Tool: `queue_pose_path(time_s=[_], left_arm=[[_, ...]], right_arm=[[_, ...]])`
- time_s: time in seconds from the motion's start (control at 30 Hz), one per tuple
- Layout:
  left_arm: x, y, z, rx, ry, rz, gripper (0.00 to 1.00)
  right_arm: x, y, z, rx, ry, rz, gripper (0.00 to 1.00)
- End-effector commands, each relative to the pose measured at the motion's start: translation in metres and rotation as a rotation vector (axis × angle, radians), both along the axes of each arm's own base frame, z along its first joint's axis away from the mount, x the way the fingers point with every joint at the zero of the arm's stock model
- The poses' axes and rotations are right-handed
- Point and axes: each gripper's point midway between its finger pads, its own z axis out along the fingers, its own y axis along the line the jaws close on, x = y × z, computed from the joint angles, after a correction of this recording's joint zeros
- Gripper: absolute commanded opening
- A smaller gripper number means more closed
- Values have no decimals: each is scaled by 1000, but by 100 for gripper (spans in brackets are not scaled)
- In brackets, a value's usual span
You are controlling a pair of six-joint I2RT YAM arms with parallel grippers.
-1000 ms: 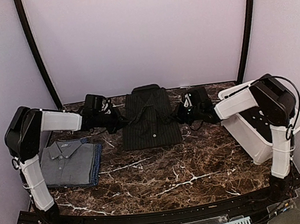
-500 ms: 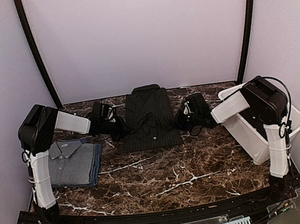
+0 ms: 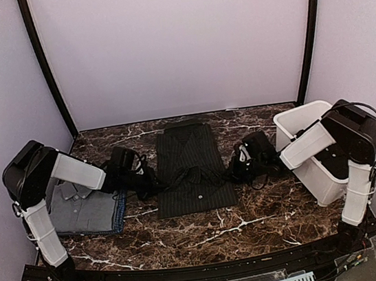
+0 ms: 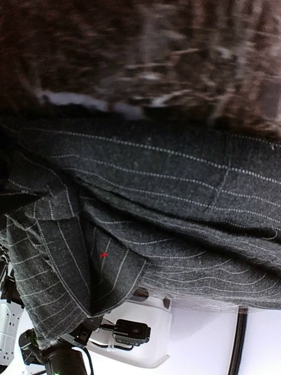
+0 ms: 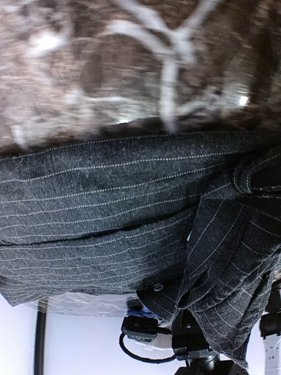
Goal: Fold and stack the long sleeve shirts
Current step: Fold the rectangle-folded shirt at the center of the board.
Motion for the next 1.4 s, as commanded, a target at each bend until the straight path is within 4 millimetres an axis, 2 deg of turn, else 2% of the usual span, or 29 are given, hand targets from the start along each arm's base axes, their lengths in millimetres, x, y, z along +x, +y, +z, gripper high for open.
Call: queue_pose_path(time_s=[0.0, 0.2, 0.33, 0.43, 0.5, 0.53, 0.57, 0.6, 0.67, 0.77, 0.87, 0.93, 1.0, 1.07, 1.13, 1.17, 1.23, 1.3, 1.37], left_arm=[[-25, 6, 13, 6, 7, 20, 0], [-14, 4, 46, -4, -70, 18, 0], [-9, 1, 55, -7, -90, 24, 1], [-4, 1, 53, 7, -91, 23, 4], [0, 2, 55, 8, -102, 29, 16], [3, 4, 57, 10, -112, 33, 28], [6, 6, 60, 13, -126, 39, 34], [11, 10, 64, 18, -153, 41, 44], [19, 16, 73, 47, -199, 43, 54], [27, 23, 89, 94, -266, 36, 64], [26, 25, 104, 118, -337, -1, 73], [23, 25, 110, 122, -360, -23, 75], [19, 25, 113, 129, -369, -46, 73], [14, 25, 111, 147, -367, -58, 65], [7, 23, 106, 159, -350, -76, 53], [1, 20, 100, 163, -332, -95, 43], [-7, 12, 93, 161, -314, -126, 30], [-10, 4, 84, 162, -293, -151, 21], [-9, 0, 74, 167, -275, -165, 15]], right_arm=[[-9, -3, 19, 21, -30, -4, 0], [0, 3, 43, 20, -76, 16, 0], [9, 0, 47, 19, -88, 9, 0], [15, 2, 49, 23, -94, 17, 2], [20, 2, 53, 17, -106, 25, 16], [23, 3, 58, 16, -119, 29, 22], [26, 3, 62, 11, -131, 34, 29], [29, 3, 67, 2, -149, 36, 36], [33, 2, 77, -23, -188, 46, 50], [37, 0, 87, -82, -237, 65, 61], [35, -6, 92, -159, -276, 62, 69], [32, -7, 97, -192, -312, 71, 71], [26, -1, 100, -221, -346, 98, 72], [19, 10, 100, -243, -371, 139, 68], [14, 24, 96, -261, -387, 190, 61], [11, 31, 93, -277, -385, 214, 57], [10, 43, 79, -306, -368, 255, 44], [12, 51, 70, -324, -356, 281, 33], [18, 60, 62, -331, -351, 300, 27]])
